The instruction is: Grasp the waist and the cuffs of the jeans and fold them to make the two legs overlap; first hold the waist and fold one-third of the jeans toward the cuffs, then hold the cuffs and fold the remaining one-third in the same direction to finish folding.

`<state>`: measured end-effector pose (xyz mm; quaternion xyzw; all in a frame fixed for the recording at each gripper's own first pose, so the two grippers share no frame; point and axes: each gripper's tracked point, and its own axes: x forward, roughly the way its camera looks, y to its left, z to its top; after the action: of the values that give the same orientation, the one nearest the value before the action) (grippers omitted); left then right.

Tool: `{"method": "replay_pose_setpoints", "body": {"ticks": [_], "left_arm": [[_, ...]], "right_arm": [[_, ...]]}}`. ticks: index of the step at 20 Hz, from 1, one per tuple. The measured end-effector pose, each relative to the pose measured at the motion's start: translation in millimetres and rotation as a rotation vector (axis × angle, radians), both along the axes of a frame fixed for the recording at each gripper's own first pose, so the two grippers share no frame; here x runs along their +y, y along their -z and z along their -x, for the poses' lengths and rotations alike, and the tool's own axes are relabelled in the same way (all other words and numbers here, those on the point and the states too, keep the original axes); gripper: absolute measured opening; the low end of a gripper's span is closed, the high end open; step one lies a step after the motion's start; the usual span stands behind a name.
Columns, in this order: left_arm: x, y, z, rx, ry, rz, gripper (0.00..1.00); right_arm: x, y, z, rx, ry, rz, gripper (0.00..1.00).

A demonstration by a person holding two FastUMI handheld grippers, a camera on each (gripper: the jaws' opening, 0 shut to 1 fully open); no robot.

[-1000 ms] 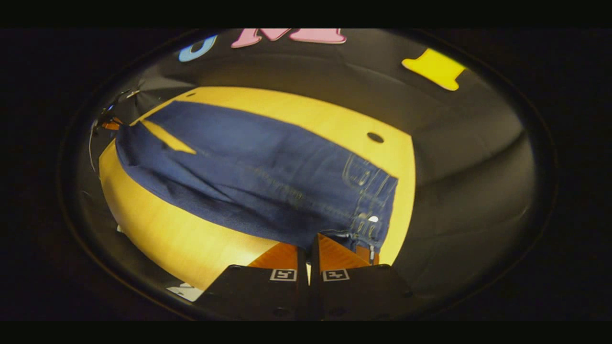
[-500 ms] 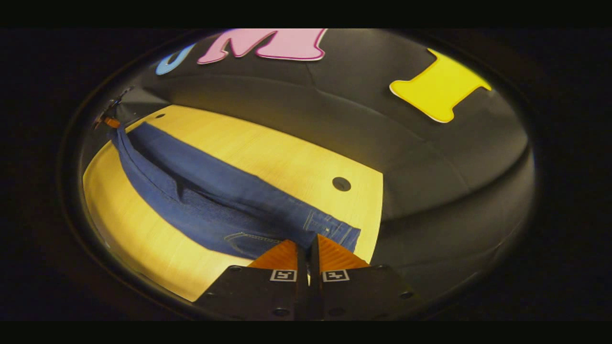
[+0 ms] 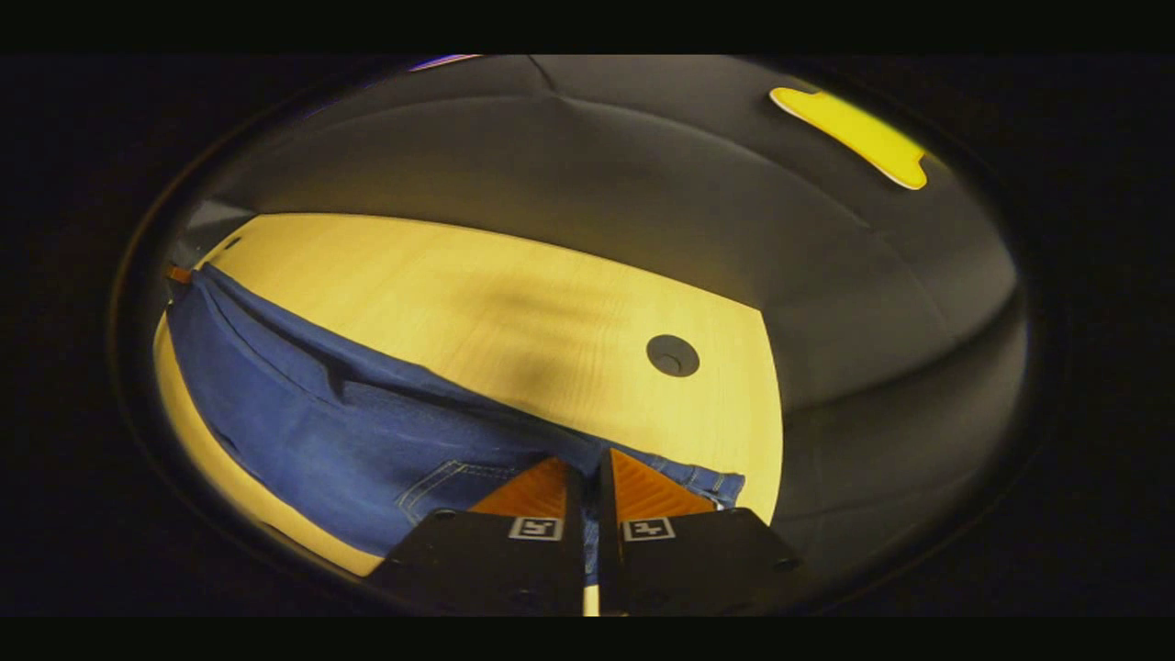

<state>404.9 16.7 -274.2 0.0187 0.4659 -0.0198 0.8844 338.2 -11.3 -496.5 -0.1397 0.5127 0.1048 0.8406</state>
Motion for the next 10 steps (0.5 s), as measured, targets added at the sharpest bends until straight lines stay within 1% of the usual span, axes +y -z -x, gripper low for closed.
{"method": "replay_pose_setpoints", "body": {"ticks": [1,3,5,7,8,9,10], "left_arm": [[3,-7,-7,-0.042,0.003,-0.008,0.37],[0,-24,-1,-0.071,0.011,0.010,0.84],[-2,-40,0,-0.131,0.024,0.009,0.94],[-7,-72,2,-0.235,0.054,0.002,0.95],[-7,-89,7,-0.284,0.067,-0.013,0.96],[-10,-104,11,-0.328,0.081,-0.025,0.98],[-15,-120,17,-0.379,0.107,-0.036,0.98]], "right_arm": [[-4,-2,-3,-0.013,0.006,0.019,0.23],[-20,-7,-20,-0.073,0.002,0.077,0.48],[-21,-15,-21,-0.100,-0.006,0.058,0.80],[-28,-25,-34,-0.169,-0.009,0.046,0.90],[-33,-51,-34,-0.200,0.003,0.037,0.96],[-37,-69,-32,-0.223,0.028,0.015,0.97],[-44,-89,-29,-0.243,0.072,-0.008,0.97]]}}
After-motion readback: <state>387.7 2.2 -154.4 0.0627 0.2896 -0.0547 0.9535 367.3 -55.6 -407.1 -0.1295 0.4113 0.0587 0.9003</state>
